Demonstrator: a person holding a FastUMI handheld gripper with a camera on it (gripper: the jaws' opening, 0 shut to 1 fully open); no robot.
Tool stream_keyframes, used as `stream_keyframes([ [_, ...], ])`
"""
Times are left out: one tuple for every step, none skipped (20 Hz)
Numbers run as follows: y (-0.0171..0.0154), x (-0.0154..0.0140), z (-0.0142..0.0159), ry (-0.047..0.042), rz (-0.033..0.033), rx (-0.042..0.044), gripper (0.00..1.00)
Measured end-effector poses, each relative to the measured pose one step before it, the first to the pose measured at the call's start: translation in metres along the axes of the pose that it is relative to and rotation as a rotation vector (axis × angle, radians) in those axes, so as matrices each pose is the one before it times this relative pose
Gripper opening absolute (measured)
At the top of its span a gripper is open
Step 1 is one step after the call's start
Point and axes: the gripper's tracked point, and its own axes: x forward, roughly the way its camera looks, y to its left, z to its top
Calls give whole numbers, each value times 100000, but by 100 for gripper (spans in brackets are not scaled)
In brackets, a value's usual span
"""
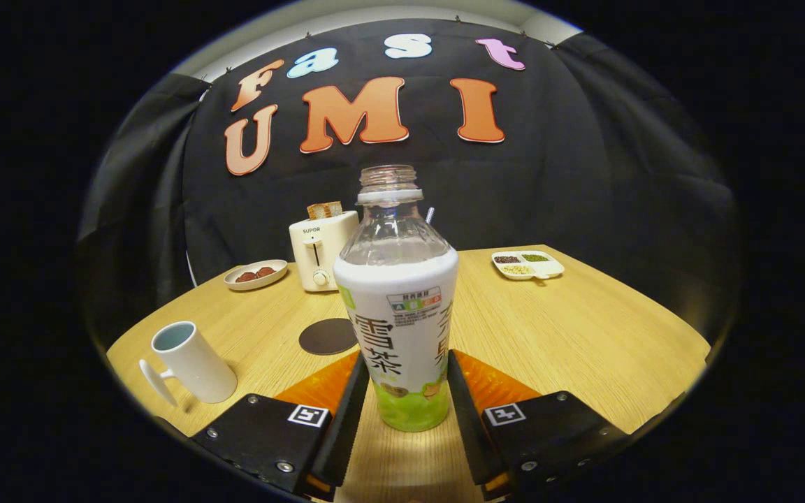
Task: Take the bottle from table, then pour the juice into the cup, finally place the bottle on the coaster
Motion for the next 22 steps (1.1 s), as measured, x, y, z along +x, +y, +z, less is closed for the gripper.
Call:
stream_keyframes([
  [-98,-13,66,-248,-915,54,66],
  [-25,-31,-6,48,-679,221,64],
  [97,16,46,-94,-348,-141,62],
  [59,8,-45,144,-212,-615,60],
  [25,-66,59,-283,-229,-79,59],
  [49,4,96,-126,-166,-1174,57],
  [215,-9,28,-237,-104,-1958,56],
  [136,-126,95,-579,-589,-2541,55],
  [-2,-97,389,-1277,-689,-2806,55],
  [194,-98,472,-1501,-665,-3177,55],
  [16,-174,348,-1672,-608,-3299,55],
  [97,-98,457,-1798,-789,-3334,55],
  [117,-37,491,-1598,-502,-3340,55],
  [401,25,348,-1328,306,-3167,55],
  [365,21,250,-732,741,-2337,55],
  [317,90,209,-679,360,-1961,55],
  [283,-41,228,-740,277,-2492,55],
  [293,30,261,-918,-324,-2991,55],
  [214,76,298,-1201,-697,-3548,55],
  [174,-61,274,-1129,-1002,-4116,55],
  [84,177,270,-1175,-918,-4117,55],
  [213,31,226,-1132,-485,-3904,55],
])
